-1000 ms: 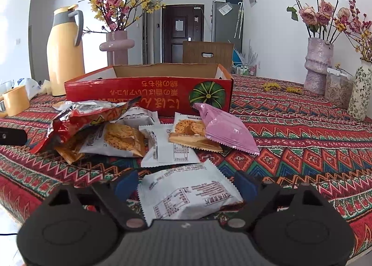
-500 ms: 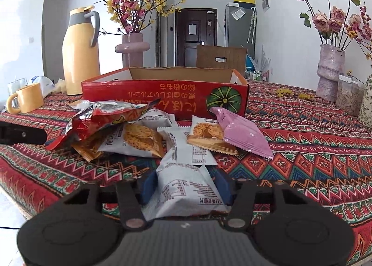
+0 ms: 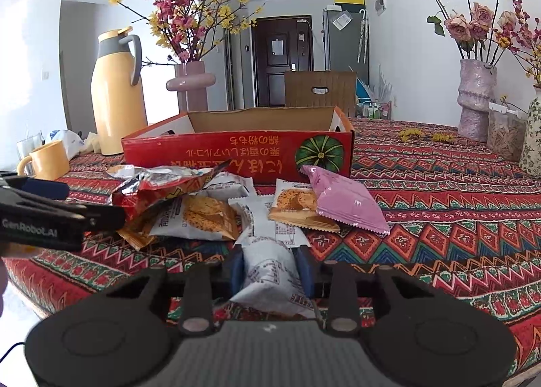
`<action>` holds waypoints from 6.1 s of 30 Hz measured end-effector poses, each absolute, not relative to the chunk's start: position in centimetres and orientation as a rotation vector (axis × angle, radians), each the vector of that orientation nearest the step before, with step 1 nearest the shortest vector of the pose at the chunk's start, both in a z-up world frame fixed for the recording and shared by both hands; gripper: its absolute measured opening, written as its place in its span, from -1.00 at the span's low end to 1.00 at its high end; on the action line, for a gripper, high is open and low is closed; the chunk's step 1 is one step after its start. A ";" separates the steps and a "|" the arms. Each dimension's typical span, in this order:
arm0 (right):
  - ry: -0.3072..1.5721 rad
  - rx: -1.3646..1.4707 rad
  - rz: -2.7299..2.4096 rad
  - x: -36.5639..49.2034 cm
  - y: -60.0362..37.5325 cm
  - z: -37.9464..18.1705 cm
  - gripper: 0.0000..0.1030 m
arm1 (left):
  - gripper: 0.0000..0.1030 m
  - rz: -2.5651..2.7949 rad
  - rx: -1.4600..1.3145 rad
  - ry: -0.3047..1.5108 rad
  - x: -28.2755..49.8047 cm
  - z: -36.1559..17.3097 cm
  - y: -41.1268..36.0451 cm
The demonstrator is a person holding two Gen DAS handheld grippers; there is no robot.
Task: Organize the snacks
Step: 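Grasp the red-and-silver snack bag with the left gripper while the right gripper holds the sachet, then lift and carry the red bag and white sachet over the box with both grippers, then open both grippers to drop the red bag and sachet into the box, then move both grippers back over the snack pile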
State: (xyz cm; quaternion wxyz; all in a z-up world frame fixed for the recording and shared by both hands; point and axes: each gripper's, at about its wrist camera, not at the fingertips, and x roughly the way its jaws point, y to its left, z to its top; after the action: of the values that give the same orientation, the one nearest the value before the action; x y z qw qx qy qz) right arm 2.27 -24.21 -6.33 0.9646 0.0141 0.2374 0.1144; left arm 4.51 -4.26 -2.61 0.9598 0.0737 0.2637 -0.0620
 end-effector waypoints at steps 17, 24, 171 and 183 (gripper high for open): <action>0.469 0.083 0.240 2.5 -25.8 -6.3 -0.48 | 0.40 -0.161 0.168 0.525 8.1 -2.6 -6.4; 0.471 0.092 0.239 2.5 -25.9 -6.2 -0.48 | -0.13 -0.138 0.106 0.514 8.3 -1.8 -5.1; 0.413 0.055 0.090 12.2 -24.9 -1.2 1.00 | 1.00 0.035 -0.068 0.468 12.7 0.4 2.2; 0.514 0.075 0.046 10.7 -27.2 -4.1 1.00 | 1.00 0.079 -0.078 0.530 12.4 -3.0 3.8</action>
State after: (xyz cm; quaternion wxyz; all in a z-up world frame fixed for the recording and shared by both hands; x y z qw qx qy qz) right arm 10.69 -27.16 -4.14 0.9662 0.0372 0.2541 0.0228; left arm 12.43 3.82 -3.04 0.9635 -0.0386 0.2618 0.0390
